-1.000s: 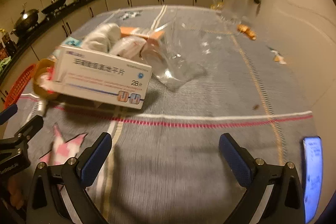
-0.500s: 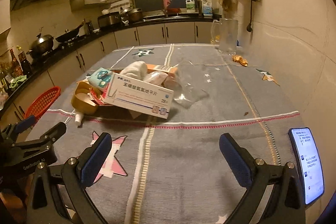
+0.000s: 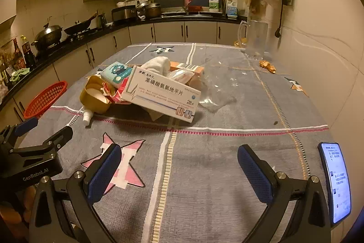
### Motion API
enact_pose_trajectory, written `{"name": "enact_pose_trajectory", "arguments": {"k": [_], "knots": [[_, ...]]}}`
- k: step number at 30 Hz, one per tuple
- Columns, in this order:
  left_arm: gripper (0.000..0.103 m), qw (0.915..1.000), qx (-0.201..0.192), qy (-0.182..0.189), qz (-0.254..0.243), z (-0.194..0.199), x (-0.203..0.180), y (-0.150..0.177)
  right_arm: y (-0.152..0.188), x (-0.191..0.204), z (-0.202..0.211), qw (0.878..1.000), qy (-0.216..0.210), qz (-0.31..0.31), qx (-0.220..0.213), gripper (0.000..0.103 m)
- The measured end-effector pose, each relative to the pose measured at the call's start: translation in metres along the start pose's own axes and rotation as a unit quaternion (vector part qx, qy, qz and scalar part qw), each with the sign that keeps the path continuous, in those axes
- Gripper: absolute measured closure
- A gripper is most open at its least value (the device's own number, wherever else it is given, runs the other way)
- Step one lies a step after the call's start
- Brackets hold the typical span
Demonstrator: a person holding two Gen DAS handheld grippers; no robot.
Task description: Collect trash
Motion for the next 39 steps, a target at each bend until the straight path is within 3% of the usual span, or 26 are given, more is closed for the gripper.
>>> {"name": "enact_pose_trajectory", "arguments": {"k": [19,39], "knots": [[0.0,0.9999,0.002,-0.001,0.012,-0.007,0.006,-0.001,0.002,0.012,-0.004,0.999,0.028,0.037,0.0,0.0],[0.0,0.9998,0.017,-0.002,0.006,-0.02,0.0,0.002,0.004,0.01,-0.018,0.999,0.018,0.037,0.017,0.0]]}}
Point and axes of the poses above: each gripper's, at about its wrist camera, not at the fingertips, and z roughly against the way its jaws point, x to its left, y to its underside, the point moved 2 cm from there along -z, roughly the way its jaws point, and after that the axes turned 5 degrees about y, right-handed, at the moved point
